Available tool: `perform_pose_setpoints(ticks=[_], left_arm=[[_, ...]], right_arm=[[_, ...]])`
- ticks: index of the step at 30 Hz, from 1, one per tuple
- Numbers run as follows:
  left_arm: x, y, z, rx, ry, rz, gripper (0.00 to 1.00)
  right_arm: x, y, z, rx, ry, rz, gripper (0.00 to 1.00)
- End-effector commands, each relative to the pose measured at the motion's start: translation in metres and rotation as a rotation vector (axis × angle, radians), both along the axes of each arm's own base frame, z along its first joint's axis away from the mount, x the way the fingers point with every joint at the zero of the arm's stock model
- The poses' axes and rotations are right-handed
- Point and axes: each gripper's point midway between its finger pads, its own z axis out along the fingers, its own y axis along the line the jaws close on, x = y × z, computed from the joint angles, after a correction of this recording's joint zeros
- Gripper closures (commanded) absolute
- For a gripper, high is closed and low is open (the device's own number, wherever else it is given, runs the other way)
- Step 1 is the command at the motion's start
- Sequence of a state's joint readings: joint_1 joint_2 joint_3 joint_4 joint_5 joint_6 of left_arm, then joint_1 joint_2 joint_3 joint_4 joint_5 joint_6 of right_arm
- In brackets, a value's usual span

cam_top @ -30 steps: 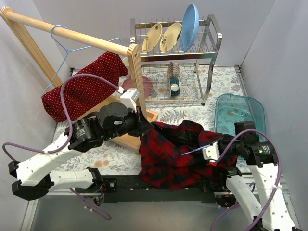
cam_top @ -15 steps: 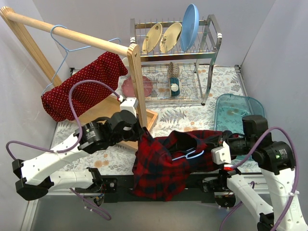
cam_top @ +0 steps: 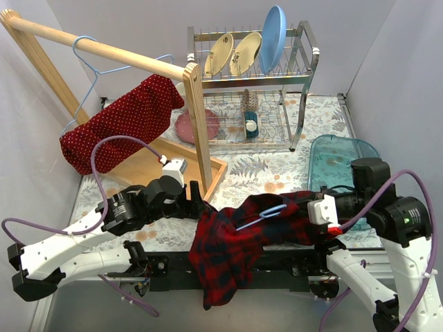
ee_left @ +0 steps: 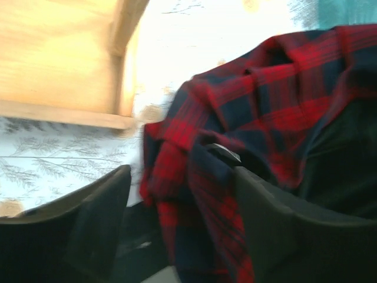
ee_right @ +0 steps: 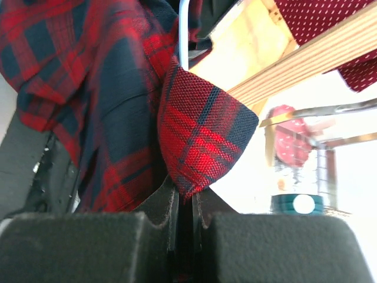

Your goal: Place the skirt on the hanger

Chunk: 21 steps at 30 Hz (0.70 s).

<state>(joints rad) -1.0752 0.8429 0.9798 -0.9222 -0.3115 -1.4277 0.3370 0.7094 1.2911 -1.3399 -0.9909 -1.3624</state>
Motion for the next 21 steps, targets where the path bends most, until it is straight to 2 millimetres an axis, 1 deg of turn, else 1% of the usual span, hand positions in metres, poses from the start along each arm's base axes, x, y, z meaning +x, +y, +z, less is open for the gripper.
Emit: perform_pose_setpoints(ticks=[1,3,4,5,7,8,10,11,12,15,17,18,19,21], left_arm=[[-0.008,-0.025,0.038,-0.173,-0.042,-0.116,0.23],[-0.013,-0.03,0.067,-0.257,-0.09,-0.162,0.2],[-0.015,-0.03,0.089,-0.302,-0.121,-0.177,0.18],[-0.018,-0.03,0.101,-0.327,-0.135,-0.196,0.16],[-0.021,-0.028,0.117,-0.338,-0.163,-0.226,0.15],[-0.024,-0.027,0.132,-0.359,-0.181,-0.24,0.14],[-0.027,-0.027,0.135,-0.331,-0.174,-0.273,0.13],[-0.033,-0.028,0.144,-0.345,-0.174,-0.303,0.14],[-0.036,-0.03,0.144,-0.338,-0.16,-0.331,0.14],[-0.05,-0.038,0.155,-0.359,-0.163,-0.439,0.12],[-0.048,-0.044,0.149,-0.315,-0.146,-0.464,0.12],[-0.049,-0.045,0.14,-0.277,-0.116,-0.475,0.13],[-0.047,-0.051,0.131,-0.246,-0.087,-0.481,0.13],[-0.047,-0.057,0.118,-0.226,-0.049,-0.484,0.13]], right_arm=[[0.004,0.009,0.018,0.061,0.03,0.01,0.99],[0.01,0.007,0.012,0.045,0.042,-0.025,0.99],[0.013,0.007,0.008,0.039,0.048,-0.037,0.99],[0.013,0.007,0.006,0.035,0.059,-0.046,0.99],[0.019,0.006,0.0,0.027,0.063,-0.073,0.99],[0.021,0.006,-0.002,0.024,0.069,-0.082,0.99],[0.027,0.004,-0.004,0.017,0.077,-0.118,0.99],[0.031,0.004,-0.005,0.016,0.073,-0.13,0.99],[0.034,0.003,-0.006,0.008,0.072,-0.144,0.99],[0.036,0.003,-0.008,0.005,0.076,-0.146,0.99],[0.036,0.004,-0.008,0.005,0.079,-0.14,0.99],[0.036,0.004,-0.007,0.005,0.083,-0.136,0.99],[0.035,0.005,-0.008,0.005,0.085,-0.135,0.99],[0.035,0.005,-0.008,0.005,0.086,-0.131,0.99]])
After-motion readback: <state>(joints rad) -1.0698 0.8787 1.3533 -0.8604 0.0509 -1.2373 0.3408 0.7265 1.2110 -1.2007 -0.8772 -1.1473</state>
